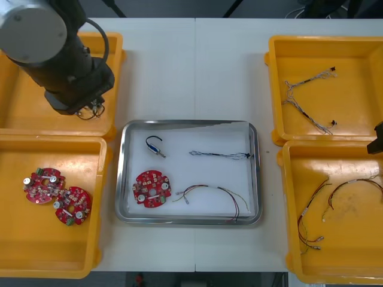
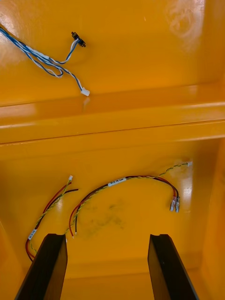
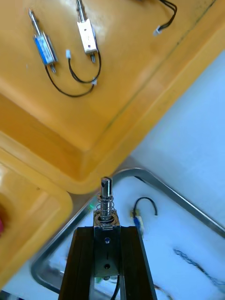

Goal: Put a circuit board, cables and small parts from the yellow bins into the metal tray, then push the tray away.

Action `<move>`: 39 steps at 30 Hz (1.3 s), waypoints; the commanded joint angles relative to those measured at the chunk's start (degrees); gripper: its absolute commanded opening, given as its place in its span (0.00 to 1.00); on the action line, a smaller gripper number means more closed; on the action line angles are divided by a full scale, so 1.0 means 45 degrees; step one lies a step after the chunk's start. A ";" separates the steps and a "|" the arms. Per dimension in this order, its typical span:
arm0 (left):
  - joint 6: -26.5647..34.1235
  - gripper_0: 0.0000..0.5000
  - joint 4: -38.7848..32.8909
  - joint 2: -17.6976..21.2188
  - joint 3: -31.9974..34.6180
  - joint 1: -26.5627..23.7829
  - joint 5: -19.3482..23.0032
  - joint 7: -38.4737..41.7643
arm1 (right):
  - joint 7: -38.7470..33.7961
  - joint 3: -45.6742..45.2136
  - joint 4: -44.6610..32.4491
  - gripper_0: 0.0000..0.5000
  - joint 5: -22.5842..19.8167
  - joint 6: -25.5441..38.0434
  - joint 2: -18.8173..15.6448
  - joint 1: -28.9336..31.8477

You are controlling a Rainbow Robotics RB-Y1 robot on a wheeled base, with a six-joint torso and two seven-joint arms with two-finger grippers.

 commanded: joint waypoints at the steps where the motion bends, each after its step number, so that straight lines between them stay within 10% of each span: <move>1: 0.0534 0.00 -0.0770 -0.1910 0.0376 0.0355 -0.1279 0.1271 | 0.0410 -0.0410 -0.0292 1.00 0.0085 0.0073 -0.0150 0.0096; 18: -0.1106 0.00 0.1457 -0.5679 -0.2866 0.0941 -0.6162 0.1682 | 0.0410 -0.0410 -0.0292 1.00 0.0085 0.0073 -0.0150 0.0096; 39: -0.2102 0.04 0.2570 -0.6226 -0.4526 0.1409 -0.7373 0.1857 | 0.0410 -0.0410 -0.0292 1.00 0.0085 0.0073 -0.0150 0.0096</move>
